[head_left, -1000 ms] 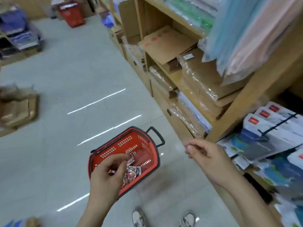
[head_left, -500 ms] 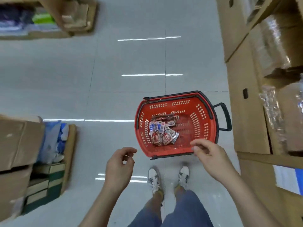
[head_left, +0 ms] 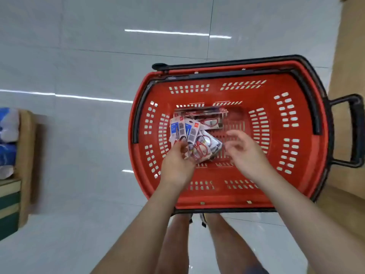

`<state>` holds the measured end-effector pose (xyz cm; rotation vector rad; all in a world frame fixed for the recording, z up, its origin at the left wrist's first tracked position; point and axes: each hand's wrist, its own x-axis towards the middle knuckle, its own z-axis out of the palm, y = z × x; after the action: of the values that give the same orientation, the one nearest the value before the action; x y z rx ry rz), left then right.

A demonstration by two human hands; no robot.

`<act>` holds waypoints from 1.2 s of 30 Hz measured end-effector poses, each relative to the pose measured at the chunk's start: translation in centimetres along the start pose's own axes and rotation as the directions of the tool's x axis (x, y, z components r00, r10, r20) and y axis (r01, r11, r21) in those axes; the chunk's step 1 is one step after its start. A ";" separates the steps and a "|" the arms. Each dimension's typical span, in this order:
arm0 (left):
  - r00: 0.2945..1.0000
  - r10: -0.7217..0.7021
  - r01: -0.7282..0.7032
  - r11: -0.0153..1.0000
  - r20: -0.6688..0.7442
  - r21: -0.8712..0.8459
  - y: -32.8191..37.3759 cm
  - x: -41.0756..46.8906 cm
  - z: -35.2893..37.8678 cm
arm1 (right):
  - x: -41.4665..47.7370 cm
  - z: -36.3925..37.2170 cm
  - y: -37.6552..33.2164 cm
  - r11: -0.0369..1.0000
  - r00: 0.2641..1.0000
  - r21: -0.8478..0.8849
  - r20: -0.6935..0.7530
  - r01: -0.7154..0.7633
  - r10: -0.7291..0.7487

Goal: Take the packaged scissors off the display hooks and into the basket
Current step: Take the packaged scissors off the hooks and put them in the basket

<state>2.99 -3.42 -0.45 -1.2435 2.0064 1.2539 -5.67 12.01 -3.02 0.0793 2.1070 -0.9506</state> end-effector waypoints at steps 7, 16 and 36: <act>0.988 -0.137 0.126 0.982 0.065 0.141 -5.5 15.2 7.4 | 14.2 8.2 5.8 0.983 0.989 0.120 0.073 -0.140 0.132; 0.952 -0.307 0.307 0.952 0.006 -0.003 -11.3 21.7 12.3 | 20.5 13.9 9.3 0.986 0.944 0.019 0.295 -0.163 0.151; 0.918 -0.316 0.363 0.913 0.241 -0.184 -8.4 18.0 12.9 | 15.6 3.3 11.0 0.948 0.951 0.199 0.236 -0.248 0.200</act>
<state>0.71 -1.61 -23.93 -1.4302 1.4532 1.3937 -10.15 13.79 -21.83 0.3151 1.7445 -1.0091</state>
